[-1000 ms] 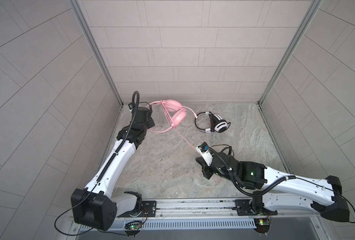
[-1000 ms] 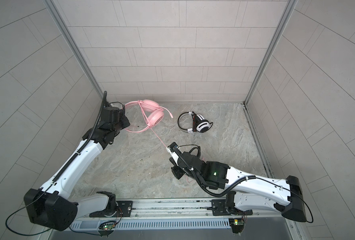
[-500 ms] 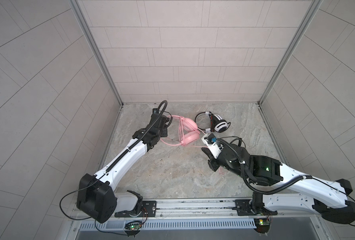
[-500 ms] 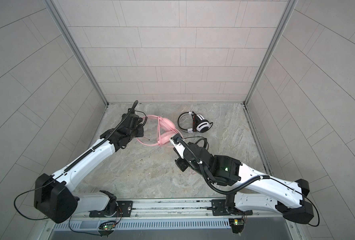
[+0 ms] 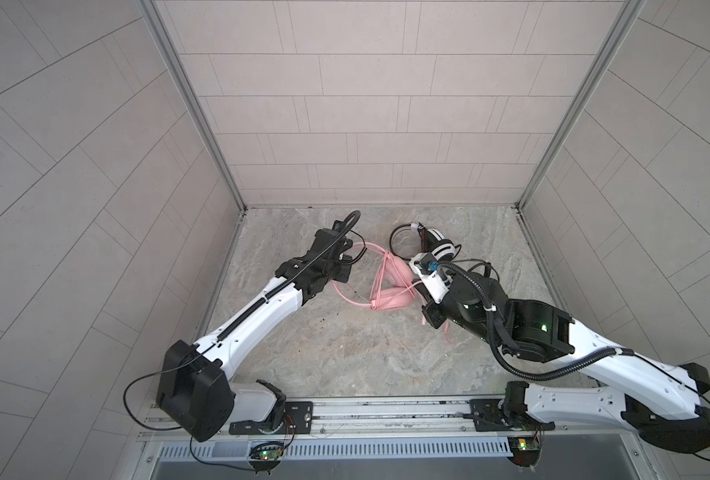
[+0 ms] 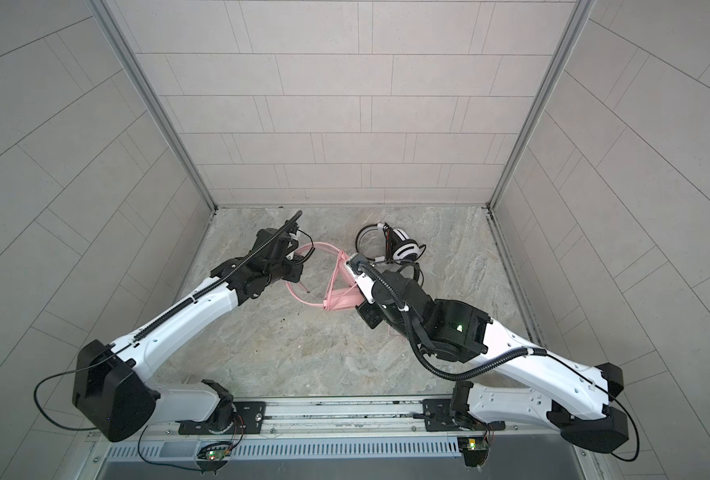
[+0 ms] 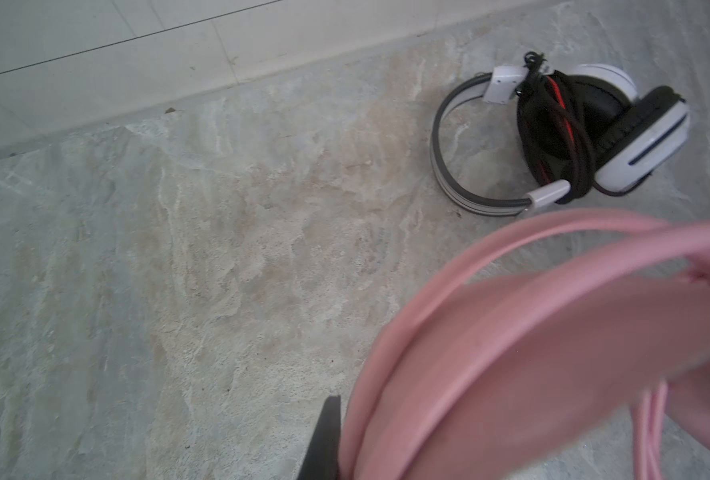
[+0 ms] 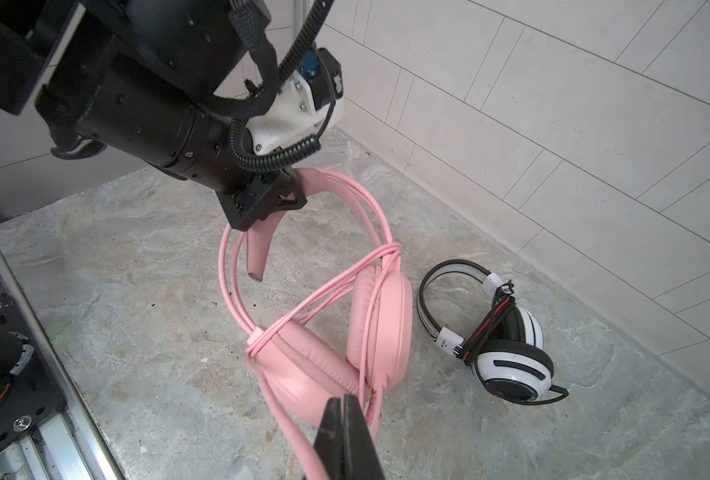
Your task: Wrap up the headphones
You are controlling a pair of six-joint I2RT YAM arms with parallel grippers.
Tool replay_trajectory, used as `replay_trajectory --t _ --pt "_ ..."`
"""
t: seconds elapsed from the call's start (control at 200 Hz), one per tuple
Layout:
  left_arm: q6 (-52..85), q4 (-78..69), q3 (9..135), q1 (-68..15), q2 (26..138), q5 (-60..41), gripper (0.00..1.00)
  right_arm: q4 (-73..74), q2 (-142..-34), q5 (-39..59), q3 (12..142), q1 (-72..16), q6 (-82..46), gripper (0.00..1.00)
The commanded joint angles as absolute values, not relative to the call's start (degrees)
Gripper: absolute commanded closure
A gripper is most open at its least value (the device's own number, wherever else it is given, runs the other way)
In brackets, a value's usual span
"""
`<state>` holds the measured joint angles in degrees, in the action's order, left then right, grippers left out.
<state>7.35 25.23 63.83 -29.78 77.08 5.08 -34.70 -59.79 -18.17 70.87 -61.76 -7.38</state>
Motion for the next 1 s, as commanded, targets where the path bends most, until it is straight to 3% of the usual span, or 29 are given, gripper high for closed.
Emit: replay_trajectory --t 0.0,0.335,0.791,0.996 --pt "3.70 24.16 66.32 -30.28 76.78 -0.84 1.00 -33.90 -60.65 -18.68 74.14 -60.37 -5.30 1.00" --pt "1.43 26.17 66.93 -31.18 77.40 -13.80 1.00 -32.45 -64.71 -14.92 77.61 -54.85 -4.10 1.00" --pt "-1.22 26.18 67.12 -32.34 76.65 -22.67 1.00 -33.88 -69.22 -6.00 77.51 -41.17 -7.69 0.98" --pt "-1.14 22.16 65.74 -32.52 76.09 -33.99 1.00 -34.64 -71.40 -2.43 76.33 -37.43 -8.17 0.93"
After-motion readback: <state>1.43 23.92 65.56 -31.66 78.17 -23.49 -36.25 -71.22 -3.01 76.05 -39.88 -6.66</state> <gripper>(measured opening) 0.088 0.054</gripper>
